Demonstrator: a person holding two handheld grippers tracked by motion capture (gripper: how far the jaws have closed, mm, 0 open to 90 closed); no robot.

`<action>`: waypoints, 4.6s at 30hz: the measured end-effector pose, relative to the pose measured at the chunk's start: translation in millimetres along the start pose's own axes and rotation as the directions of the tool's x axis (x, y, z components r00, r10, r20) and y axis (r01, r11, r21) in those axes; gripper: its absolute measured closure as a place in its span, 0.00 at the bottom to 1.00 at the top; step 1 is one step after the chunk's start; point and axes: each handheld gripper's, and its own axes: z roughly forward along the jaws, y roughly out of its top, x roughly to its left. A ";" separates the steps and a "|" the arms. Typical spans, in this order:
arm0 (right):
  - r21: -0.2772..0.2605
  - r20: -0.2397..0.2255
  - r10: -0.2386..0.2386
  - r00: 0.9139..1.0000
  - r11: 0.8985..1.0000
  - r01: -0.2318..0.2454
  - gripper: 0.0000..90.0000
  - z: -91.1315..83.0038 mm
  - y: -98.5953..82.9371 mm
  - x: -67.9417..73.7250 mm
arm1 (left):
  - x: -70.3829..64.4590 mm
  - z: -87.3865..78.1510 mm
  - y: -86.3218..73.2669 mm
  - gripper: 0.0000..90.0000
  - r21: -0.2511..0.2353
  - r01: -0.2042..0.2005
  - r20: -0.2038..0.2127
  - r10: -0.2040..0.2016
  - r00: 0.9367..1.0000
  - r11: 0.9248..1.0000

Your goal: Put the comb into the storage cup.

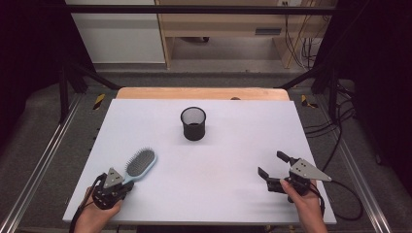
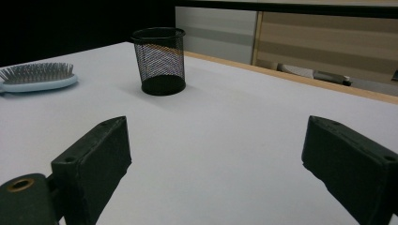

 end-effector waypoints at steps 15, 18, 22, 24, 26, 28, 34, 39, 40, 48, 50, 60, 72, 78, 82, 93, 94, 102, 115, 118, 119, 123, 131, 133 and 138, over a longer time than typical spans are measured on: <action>0.002 -0.004 -0.004 1.000 1.000 0.004 0.09 0.2 0.0 0.4 | 7.9 -7.7 -1.2 1.00 -0.045 0.043 0.010 -0.042 0.999 0.998; 0.002 -0.005 -0.005 1.000 1.000 0.005 0.09 0.2 0.0 0.5 | 11.6 -14.2 1.5 1.00 -0.075 0.062 0.012 -0.061 0.998 0.995; 0.004 -0.005 -0.005 1.000 1.000 0.005 0.09 0.3 -0.1 0.5 | 19.0 -22.7 7.0 0.96 -0.105 0.085 -0.011 -0.087 0.996 0.991; 0.004 -0.005 -0.006 1.000 1.000 0.006 0.09 0.4 -0.2 0.5 | 21.6 -23.6 8.6 0.89 -0.117 0.083 -0.028 -0.087 0.996 0.990; 0.006 -0.007 -0.006 1.000 1.000 0.006 0.09 0.6 -0.3 0.8 | 22.2 -22.9 9.5 0.80 -0.126 0.084 -0.043 -0.090 0.995 0.988; 0.007 -0.007 -0.007 1.000 1.000 0.007 0.09 0.7 -0.4 1.0 | 22.3 -21.6 10.1 0.68 -0.135 0.086 -0.050 -0.094 0.994 0.987; 0.007 -0.009 -0.008 1.000 1.000 0.008 0.09 0.6 -0.4 0.8 | 25.1 -17.0 10.6 0.39 -0.136 0.116 -0.048 -0.124 0.991 0.984; 0.009 -0.009 -0.008 1.000 1.000 0.008 0.09 0.9 -0.5 1.2 | 26.5 -14.3 8.4 0.15 -0.133 0.105 -0.041 -0.111 0.993 0.986; 0.011 -0.010 -0.009 1.000 1.000 0.009 0.09 0.8 -0.4 1.2 | 26.7 -13.4 8.3 0.14 -0.131 0.104 -0.035 -0.109 0.993 0.986; 0.018 -0.013 -0.014 1.000 1.000 0.015 0.09 1.5 -0.6 2.0 | 25.6 -6.6 6.4 0.24 -0.097 0.099 -0.016 -0.101 0.995 0.990; 0.019 -0.013 -0.016 1.000 1.000 0.016 0.09 1.7 -0.6 2.2 | 25.3 -5.0 5.8 0.28 -0.087 0.105 -0.008 -0.106 0.994 0.991; 0.024 -0.020 -0.020 1.000 1.000 0.021 0.09 2.7 -0.9 3.0 | 27.8 -0.8 2.2 0.39 -0.058 0.117 0.000 -0.117 0.993 0.991; 0.024 -0.024 -0.026 0.999 0.999 0.027 0.09 2.9 -1.0 3.4 | 25.3 3.2 2.1 0.51 -0.032 0.100 0.007 -0.100 0.995 0.994; 0.028 -0.024 -0.028 0.999 0.999 0.028 0.09 3.4 -1.2 3.6 | 25.2 4.0 1.9 0.55 -0.024 0.099 0.008 -0.099 0.995 0.995; 0.027 -0.021 -0.029 0.999 0.999 0.030 0.09 3.2 -1.2 3.7 | 24.2 4.2 2.0 0.55 -0.020 0.094 0.011 -0.094 0.995 0.995; 0.030 -0.022 -0.029 0.999 0.999 0.030 0.09 3.2 -1.2 3.8 | 26.1 5.4 1.3 0.61 -0.013 0.097 0.013 -0.096 0.995 0.995; 0.029 -0.022 -0.030 0.999 0.999 0.031 0.09 3.3 -1.2 3.8 | 26.5 5.3 1.3 0.62 -0.012 0.097 0.012 -0.097 0.995 0.995; 0.032 -0.024 -0.031 0.999 0.999 0.032 0.09 3.7 -1.3 4.0 | 25.8 5.5 1.2 0.65 -0.008 0.081 0.006 -0.081 0.997 0.997; 0.033 -0.025 -0.033 0.999 0.999 0.034 0.09 4.0 -1.2 4.4 | 23.7 5.3 2.9 0.76 0.007 0.074 0.007 -0.074 0.997 0.997; 0.033 -0.026 -0.033 0.999 0.999 0.034 0.09 4.0 -1.2 4.5 | 24.0 5.2 2.6 0.76 0.002 0.090 0.006 -0.090 0.996 0.996; 0.033 -0.026 -0.033 0.999 0.999 0.034 0.09 4.0 -1.1 4.5 | 23.8 5.1 2.7 0.76 0.002 0.089 0.005 -0.089 0.996 0.996; 0.032 -0.026 -0.032 0.999 0.999 0.033 0.09 3.6 -0.8 4.5 | 24.0 5.6 3.1 0.76 -0.004 0.095 0.002 -0.095 0.995 0.995; 0.033 -0.026 -0.033 0.999 0.999 0.034 0.09 3.7 -0.8 4.5 | 24.2 5.2 4.6 0.77 -0.030 0.092 0.006 -0.092 0.996 0.995; 0.032 -0.026 -0.034 0.999 0.999 0.035 0.09 3.7 -0.8 4.5 | 24.7 2.9 5.8 0.77 -0.049 0.098 0.009 -0.098 0.995 0.994; 0.034 -0.027 -0.035 0.999 0.999 0.035 0.09 4.2 -1.0 4.9 | 24.4 3.6 5.8 0.77 -0.044 0.094 0.008 -0.093 0.996 0.995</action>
